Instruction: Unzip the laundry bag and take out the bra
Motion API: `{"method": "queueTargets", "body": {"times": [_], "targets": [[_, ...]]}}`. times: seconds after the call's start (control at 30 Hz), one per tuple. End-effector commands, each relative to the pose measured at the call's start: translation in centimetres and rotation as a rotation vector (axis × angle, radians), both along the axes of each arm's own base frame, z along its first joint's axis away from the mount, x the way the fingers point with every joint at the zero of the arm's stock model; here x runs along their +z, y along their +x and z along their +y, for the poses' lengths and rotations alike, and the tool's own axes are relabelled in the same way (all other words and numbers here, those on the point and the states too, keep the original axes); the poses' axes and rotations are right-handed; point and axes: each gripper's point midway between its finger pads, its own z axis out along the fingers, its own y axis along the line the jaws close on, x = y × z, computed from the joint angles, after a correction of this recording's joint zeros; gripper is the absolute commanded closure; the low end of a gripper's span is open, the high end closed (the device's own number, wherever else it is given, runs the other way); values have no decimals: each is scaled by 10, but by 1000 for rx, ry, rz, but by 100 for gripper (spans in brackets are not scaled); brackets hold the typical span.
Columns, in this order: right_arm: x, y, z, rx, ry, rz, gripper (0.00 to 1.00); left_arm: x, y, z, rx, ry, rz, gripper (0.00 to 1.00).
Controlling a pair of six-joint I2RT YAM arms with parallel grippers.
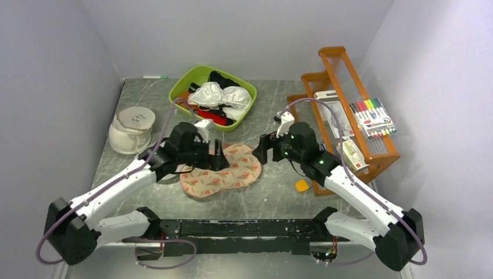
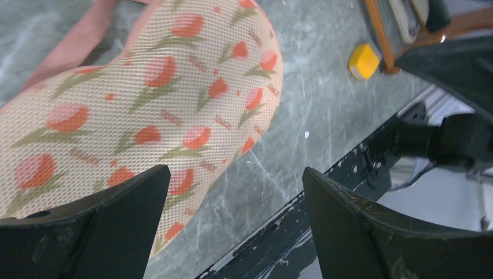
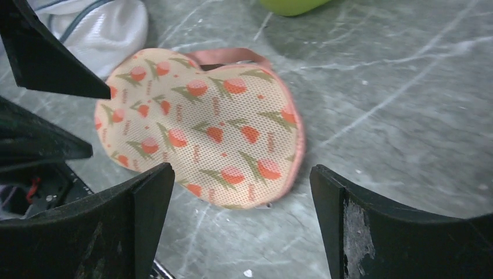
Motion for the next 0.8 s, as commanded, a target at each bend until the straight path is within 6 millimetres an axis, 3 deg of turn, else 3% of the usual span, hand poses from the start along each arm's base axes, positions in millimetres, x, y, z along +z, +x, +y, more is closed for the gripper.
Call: {"method": "queueTargets", "body": {"times": [0.0,0.2,0.33,0.5,0.7,0.77], "targets": [[11,-2,-40,-121,-103,-58,12,13,-5,-47,-225,43,-142,4],[63,-15,-63,-175,-42,-197,10,8,-27,-105,-390,53,-279,4],[100,-26,-75,-186,10,-303,10,4,-36,-121,-459,119,-470,4],[136,-45,-96,-227,98,-444,10,-3,-37,-126,-513,301,-727,4],[159,-64,-120,-279,167,-568,10,-58,-50,-136,-628,443,-718,1],[163,-68,-125,-291,184,-595,10,-77,-50,-137,-643,494,-688,8]]}}
